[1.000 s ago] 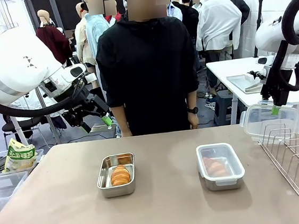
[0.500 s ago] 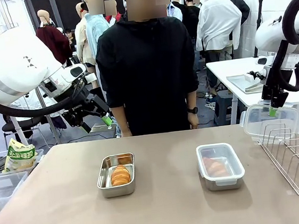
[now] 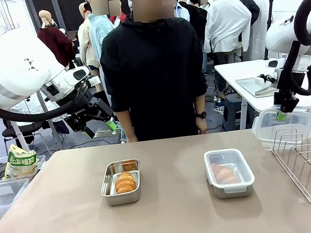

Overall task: Place the bread in airtight containers.
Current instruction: Pick up one Airtight Container lid and hand it to the human.

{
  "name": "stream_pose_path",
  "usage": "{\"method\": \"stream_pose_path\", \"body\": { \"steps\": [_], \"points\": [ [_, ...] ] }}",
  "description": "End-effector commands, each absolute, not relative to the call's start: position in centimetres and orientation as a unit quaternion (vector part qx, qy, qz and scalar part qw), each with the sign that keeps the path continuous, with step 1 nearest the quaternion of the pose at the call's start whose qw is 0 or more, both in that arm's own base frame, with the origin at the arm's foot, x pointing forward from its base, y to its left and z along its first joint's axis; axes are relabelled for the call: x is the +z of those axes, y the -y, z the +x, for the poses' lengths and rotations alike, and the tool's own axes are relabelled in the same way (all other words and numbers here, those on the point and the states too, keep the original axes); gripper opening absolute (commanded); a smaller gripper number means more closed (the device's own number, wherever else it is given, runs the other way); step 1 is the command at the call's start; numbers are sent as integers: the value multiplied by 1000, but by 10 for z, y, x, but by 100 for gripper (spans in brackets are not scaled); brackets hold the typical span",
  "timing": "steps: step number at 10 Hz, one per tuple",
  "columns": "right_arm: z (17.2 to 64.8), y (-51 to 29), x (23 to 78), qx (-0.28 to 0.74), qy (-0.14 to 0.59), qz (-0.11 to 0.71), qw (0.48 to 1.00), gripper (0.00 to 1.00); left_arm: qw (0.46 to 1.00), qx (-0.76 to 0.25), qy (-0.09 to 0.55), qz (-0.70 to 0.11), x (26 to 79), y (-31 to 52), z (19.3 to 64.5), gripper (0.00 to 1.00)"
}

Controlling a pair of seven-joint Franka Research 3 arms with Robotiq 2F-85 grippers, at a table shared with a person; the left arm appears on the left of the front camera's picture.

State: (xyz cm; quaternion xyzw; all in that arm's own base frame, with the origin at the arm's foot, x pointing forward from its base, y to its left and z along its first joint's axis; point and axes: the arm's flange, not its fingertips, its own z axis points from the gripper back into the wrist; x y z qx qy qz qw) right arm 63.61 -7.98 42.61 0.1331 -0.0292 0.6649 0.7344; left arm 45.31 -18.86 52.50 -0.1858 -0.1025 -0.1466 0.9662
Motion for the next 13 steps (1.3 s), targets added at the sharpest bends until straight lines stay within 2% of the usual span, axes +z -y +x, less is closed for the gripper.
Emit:
{"method": "stream_pose_path", "body": {
  "steps": [1,8,11,13],
  "points": [
    [632,79,434,650,5,162,743,0,968,-146,104,-176,526,188,454,100],
    [609,90,474,635,28,138,760,0,968,-146,104,-176,526,188,454,100],
    [595,79,530,659,68,87,744,0,968,-146,104,-176,526,188,454,100],
    [588,52,578,696,107,50,708,0,968,-146,104,-176,526,188,454,100]
  ]
}}
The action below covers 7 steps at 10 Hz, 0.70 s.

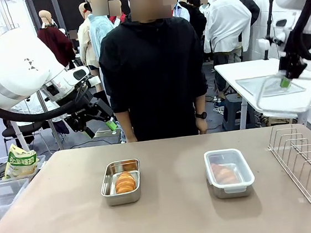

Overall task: Place the bread in airtight containers.
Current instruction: Pick up one Airtight Container lid and hand it to the human.

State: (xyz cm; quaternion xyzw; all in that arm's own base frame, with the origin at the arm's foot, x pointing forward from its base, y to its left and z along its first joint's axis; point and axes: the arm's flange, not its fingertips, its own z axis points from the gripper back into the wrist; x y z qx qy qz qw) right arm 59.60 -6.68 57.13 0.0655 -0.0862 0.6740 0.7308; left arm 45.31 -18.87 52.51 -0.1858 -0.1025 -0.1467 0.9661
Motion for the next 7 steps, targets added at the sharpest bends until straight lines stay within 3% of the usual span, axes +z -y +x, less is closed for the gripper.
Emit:
{"method": "stream_pose_path", "body": {
  "steps": [1,4,7],
  "points": [
    [590,32,599,716,126,29,686,0,968,-146,104,-176,526,188,454,100],
    [601,-23,641,754,269,18,599,0,968,-146,104,-176,526,188,454,100],
    [598,-64,670,773,367,10,517,0,968,-146,104,-176,526,188,454,100]
  ]
}}
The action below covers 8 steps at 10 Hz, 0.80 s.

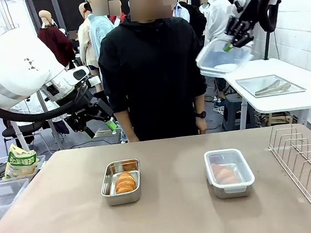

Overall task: Place the bread in airtight containers.
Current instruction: Pick up one Airtight Container lid and hand it to the human.

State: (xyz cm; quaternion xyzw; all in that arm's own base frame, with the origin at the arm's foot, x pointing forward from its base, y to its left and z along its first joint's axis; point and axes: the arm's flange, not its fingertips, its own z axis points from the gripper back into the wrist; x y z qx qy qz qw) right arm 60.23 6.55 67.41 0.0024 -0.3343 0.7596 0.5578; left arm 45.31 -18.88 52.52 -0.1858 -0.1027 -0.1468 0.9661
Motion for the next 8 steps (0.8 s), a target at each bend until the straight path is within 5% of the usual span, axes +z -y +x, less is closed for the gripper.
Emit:
{"method": "stream_pose_path", "body": {
  "steps": [1,8],
  "points": [
    [598,-74,672,779,376,2,501,0,968,-146,104,-176,526,188,454,100],
    [600,-86,679,780,366,4,508,0,968,-146,104,-176,526,188,454,100]
  ]
}}
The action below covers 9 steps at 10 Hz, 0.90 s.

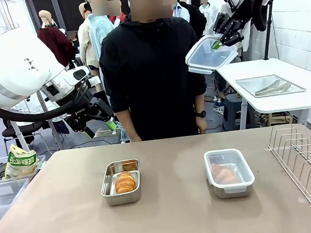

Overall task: Place the bread in airtight containers.
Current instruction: Pick up one Airtight Container lid and hand it to the human, then release when the human grabs the Airtight Container lid.

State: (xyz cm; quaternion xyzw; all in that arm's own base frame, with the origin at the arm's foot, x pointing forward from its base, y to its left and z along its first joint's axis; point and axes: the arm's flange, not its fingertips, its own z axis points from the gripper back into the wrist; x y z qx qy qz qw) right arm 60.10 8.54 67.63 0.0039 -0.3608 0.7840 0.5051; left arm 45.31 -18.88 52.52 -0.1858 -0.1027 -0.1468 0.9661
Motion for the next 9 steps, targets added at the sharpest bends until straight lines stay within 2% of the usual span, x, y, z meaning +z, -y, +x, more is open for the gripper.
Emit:
{"method": "stream_pose_path", "body": {
  "steps": [1,9],
  "points": [
    [600,-86,679,780,366,4,508,0,968,-146,104,-176,526,188,454,100],
    [600,-86,679,780,366,4,508,0,968,-146,104,-176,526,188,454,100]
  ]
}}
